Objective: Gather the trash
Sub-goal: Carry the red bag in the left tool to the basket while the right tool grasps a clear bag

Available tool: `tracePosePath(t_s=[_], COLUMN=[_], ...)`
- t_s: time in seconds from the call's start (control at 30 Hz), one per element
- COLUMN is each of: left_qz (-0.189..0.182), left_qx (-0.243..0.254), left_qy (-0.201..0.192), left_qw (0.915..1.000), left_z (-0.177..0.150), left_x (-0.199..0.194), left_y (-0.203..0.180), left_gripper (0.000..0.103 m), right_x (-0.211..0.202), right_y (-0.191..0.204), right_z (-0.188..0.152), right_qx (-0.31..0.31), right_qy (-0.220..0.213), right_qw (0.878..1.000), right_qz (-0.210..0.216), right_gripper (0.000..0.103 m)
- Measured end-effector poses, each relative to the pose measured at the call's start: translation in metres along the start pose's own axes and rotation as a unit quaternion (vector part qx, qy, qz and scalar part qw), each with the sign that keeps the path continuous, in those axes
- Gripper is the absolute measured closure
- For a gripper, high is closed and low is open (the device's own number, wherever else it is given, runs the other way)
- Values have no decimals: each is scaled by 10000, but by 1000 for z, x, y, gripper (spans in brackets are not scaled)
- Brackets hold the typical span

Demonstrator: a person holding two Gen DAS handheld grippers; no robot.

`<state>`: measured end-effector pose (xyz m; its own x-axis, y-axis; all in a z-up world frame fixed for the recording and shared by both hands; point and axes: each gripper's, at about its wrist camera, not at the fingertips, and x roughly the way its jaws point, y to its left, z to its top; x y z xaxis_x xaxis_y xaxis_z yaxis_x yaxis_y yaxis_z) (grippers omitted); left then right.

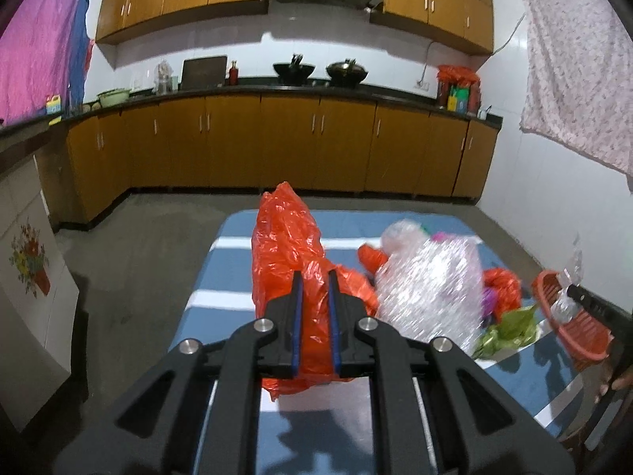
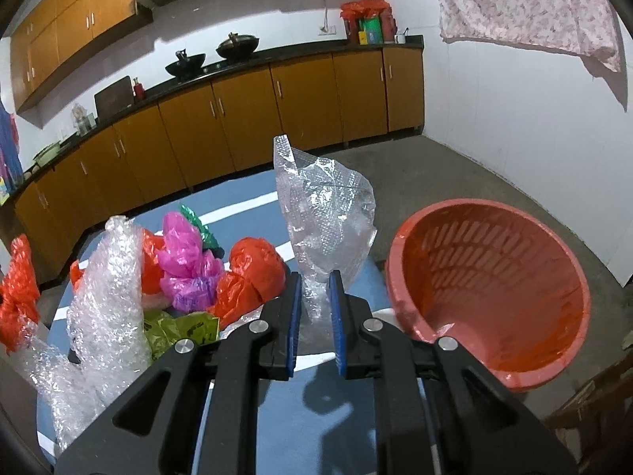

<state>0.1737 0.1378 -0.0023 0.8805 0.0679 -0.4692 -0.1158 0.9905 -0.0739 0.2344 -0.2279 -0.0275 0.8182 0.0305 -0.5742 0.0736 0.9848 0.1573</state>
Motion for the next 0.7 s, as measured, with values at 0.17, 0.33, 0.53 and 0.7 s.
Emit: tracePosePath(t_s=[0.17,0.33,0.53,0.7], left_qz=[-303,-739,-1384,-1905], left_qx=[176,363,655,823], left_qy=[-230,-353,-348,-252], left_qw=[9991,9960,9876,9779], left_z=[21,35,37,30], left_x=[-13,-21,-20,-15], left_y=[-28,-67,-131,-184], left_gripper=[91,91,91,91], right_x=[-11,-21,-30,-32], right_y=[-12,-31,-59,-85], right_z=[8,14,19,19], right_qx=[17,99,188,316], right_qy=[-138,-238,-325,-342], right_qw=[9999,9995,9984,9969], right_qz=[-68,-194,-424,-627], right_gripper=[88,88,88,88])
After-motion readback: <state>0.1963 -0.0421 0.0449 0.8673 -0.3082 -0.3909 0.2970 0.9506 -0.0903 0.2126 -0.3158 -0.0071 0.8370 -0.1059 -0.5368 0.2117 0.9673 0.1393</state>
